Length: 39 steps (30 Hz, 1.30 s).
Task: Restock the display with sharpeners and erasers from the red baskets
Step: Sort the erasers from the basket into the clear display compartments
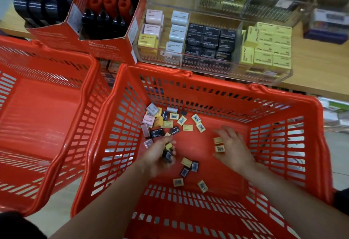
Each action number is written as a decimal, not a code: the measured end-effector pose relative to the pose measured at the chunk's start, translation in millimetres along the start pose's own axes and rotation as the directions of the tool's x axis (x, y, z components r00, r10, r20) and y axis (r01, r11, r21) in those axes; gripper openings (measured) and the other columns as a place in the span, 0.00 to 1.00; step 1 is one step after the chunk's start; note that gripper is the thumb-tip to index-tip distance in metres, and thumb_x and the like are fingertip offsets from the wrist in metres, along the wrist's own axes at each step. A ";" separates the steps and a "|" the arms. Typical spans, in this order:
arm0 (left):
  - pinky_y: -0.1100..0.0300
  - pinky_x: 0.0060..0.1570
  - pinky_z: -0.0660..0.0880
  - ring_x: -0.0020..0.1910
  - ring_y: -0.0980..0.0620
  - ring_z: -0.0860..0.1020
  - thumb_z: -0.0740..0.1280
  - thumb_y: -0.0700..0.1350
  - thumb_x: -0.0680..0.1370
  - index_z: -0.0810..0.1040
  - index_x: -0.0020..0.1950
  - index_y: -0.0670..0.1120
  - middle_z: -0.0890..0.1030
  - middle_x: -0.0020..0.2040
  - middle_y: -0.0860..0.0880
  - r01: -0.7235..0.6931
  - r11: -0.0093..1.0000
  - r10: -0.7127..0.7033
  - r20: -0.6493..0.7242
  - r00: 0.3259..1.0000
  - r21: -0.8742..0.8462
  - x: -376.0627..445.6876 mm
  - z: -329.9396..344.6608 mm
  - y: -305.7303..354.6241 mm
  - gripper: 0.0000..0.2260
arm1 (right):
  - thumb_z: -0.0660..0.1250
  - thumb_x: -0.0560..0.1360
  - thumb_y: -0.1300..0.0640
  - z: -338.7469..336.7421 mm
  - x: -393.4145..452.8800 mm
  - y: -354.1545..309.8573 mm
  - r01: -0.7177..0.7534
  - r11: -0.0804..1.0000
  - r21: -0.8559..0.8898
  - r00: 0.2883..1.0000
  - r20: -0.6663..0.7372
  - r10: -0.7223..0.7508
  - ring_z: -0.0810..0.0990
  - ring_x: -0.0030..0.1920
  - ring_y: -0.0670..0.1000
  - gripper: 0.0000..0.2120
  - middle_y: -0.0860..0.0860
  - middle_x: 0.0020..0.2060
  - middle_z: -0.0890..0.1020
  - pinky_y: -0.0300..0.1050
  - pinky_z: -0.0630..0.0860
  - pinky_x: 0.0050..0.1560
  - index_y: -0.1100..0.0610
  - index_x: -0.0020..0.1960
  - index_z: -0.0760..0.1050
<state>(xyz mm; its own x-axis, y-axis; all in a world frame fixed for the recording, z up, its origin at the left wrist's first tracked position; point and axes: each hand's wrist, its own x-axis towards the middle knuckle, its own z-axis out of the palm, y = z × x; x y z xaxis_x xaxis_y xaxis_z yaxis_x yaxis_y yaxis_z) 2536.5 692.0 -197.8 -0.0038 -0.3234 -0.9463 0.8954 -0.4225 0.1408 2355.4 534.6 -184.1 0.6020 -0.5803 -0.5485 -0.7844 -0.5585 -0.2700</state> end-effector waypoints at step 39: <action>0.63 0.50 0.71 0.49 0.60 0.77 0.72 0.53 0.75 0.84 0.52 0.54 0.78 0.47 0.57 -0.739 -0.483 0.654 0.755 0.054 0.470 -320.8 160.9 63.9 0.08 | 0.69 0.74 0.60 -301.1 -182.3 -78.7 0.058 0.066 0.996 0.995 -0.052 -0.087 0.85 0.52 0.59 0.16 0.60 0.52 0.84 0.48 0.83 0.45 0.62 0.61 0.78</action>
<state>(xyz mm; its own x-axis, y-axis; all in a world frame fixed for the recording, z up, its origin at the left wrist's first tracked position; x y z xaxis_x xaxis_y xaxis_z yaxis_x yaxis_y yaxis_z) 2523.3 632.5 161.6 0.2489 -0.9327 0.2610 -0.6388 0.0445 0.7680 2352.5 505.9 175.4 0.6752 -0.5592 -0.4811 -0.1663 0.5200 -0.8378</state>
